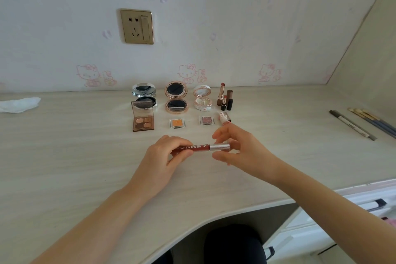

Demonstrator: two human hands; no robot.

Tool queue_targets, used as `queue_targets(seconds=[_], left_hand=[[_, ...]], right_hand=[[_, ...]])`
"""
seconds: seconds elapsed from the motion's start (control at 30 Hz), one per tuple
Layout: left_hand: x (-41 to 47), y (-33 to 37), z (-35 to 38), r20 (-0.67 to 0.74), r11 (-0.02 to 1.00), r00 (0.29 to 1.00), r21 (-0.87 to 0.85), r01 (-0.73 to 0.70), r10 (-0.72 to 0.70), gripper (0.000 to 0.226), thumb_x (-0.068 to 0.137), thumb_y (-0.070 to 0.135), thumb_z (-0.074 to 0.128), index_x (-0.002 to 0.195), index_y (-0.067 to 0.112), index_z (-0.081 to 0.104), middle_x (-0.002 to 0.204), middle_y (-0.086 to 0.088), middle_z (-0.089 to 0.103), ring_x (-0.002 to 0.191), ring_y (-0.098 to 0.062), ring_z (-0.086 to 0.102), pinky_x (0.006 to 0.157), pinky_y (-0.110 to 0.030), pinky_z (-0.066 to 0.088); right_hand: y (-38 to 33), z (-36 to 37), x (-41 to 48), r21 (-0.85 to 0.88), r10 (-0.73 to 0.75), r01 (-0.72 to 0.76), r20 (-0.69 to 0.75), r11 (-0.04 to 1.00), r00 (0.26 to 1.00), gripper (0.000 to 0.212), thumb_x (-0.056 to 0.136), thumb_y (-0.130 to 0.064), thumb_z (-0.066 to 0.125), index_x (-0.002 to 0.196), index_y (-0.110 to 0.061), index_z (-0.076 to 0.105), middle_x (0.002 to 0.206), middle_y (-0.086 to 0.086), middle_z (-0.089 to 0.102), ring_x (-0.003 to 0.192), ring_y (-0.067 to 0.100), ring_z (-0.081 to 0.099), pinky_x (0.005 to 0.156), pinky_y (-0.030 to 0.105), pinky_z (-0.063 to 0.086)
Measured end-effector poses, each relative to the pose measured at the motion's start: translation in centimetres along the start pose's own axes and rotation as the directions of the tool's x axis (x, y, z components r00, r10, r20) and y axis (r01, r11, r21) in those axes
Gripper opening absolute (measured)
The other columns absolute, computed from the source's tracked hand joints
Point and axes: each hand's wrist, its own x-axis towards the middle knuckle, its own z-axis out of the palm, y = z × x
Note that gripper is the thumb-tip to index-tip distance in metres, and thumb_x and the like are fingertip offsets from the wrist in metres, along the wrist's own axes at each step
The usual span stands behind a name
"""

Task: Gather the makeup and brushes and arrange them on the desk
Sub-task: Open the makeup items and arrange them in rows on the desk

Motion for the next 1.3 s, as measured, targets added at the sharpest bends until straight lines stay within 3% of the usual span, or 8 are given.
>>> queue_targets(seconds=[0.17,0.3,0.47,0.6,0.7,0.87,1.03,1.3], left_hand=[[-0.1,-0.1,-0.1,0.009,1.000,1.000,0.000,0.009,-0.009,0.013,0.089,0.027,0.062,0.100,0.034,0.063,0.092,0.014,0.061,0.091,-0.012,0.058,0.081,-0.025,0.046],[-0.1,-0.1,-0.1,0.017,0.999,1.000,0.030,0.020,-0.021,0.012,0.090,0.029,0.061,0.100,0.035,0.062,0.091,0.013,0.060,0.090,-0.010,0.057,0.081,-0.026,0.046],[0.0,-0.1,-0.1,0.017,1.000,1.000,0.018,0.013,-0.013,0.011,0.089,0.028,0.063,0.099,0.032,0.062,0.092,0.014,0.061,0.091,-0.010,0.059,0.082,-0.030,0.048],[0.0,-0.1,-0.2,0.003,1.000,1.000,0.027,0.008,-0.008,0.013,0.089,0.024,0.063,0.100,0.029,0.062,0.093,0.015,0.062,0.092,-0.008,0.059,0.082,-0.026,0.047],[0.0,0.1,-0.1,0.003,0.999,1.000,0.035,0.012,-0.013,0.012,0.090,0.023,0.063,0.101,0.028,0.061,0.093,0.016,0.062,0.092,-0.006,0.058,0.082,-0.022,0.045],[0.0,0.2,-0.2,0.017,0.999,1.000,0.049,0.016,-0.017,0.012,0.091,0.024,0.062,0.103,0.027,0.061,0.095,0.017,0.062,0.093,-0.005,0.058,0.081,-0.018,0.045],[-0.1,0.5,-0.2,0.011,0.999,0.999,0.015,0.043,-0.044,0.012,0.091,0.024,0.061,0.102,0.029,0.060,0.094,0.019,0.062,0.093,-0.001,0.057,0.076,-0.006,0.040],[-0.3,0.8,-0.1,0.060,0.998,0.997,0.015,0.056,-0.057,0.024,0.095,0.016,0.052,0.112,0.032,0.056,0.094,0.018,0.060,0.090,-0.005,0.057,0.075,-0.016,0.045]], right_hand=[[-1.2,0.2,-0.1,0.074,0.142,-0.147,0.067,0.986,0.988,0.034,0.098,-0.036,0.044,0.094,-0.010,0.066,0.075,0.003,0.070,0.064,0.015,0.063,0.063,0.030,0.053],[-1.0,0.0,0.0,0.001,0.053,-0.053,0.017,0.999,0.998,0.007,0.092,-0.019,0.059,0.095,-0.018,0.065,0.079,-0.003,0.067,0.066,0.010,0.062,0.060,0.025,0.054],[-1.5,-0.5,0.1,0.029,0.056,-0.058,0.069,0.998,0.996,0.028,0.084,-0.021,0.070,0.108,-0.029,0.058,0.101,-0.004,0.064,0.078,0.013,0.069,0.065,0.024,0.058],[-1.9,-0.4,0.2,0.115,0.141,-0.153,0.109,0.982,0.984,0.027,0.095,-0.036,0.051,0.108,-0.014,0.062,0.092,0.000,0.072,0.080,0.015,0.069,0.070,0.029,0.058],[-1.8,-0.3,0.3,0.082,0.139,-0.145,0.080,0.986,0.987,0.025,0.097,-0.028,0.049,0.094,-0.011,0.066,0.083,0.001,0.073,0.075,0.014,0.068,0.070,0.029,0.058],[-1.4,-1.0,0.2,0.042,0.059,-0.060,0.032,0.997,0.998,0.015,0.089,-0.010,0.063,0.100,-0.019,0.069,0.085,-0.001,0.071,0.077,0.012,0.069,0.067,0.024,0.058],[-1.3,-2.1,0.1,0.120,0.062,-0.060,-0.011,0.991,0.998,0.023,0.085,-0.002,0.065,0.097,-0.021,0.072,0.080,-0.003,0.071,0.076,0.010,0.069,0.065,0.020,0.055],[-1.0,-3.0,0.3,0.390,0.168,-0.140,-0.038,0.910,0.985,0.016,0.090,-0.010,0.062,0.102,-0.014,0.071,0.093,0.009,0.072,0.084,0.021,0.071,0.071,0.033,0.058]])
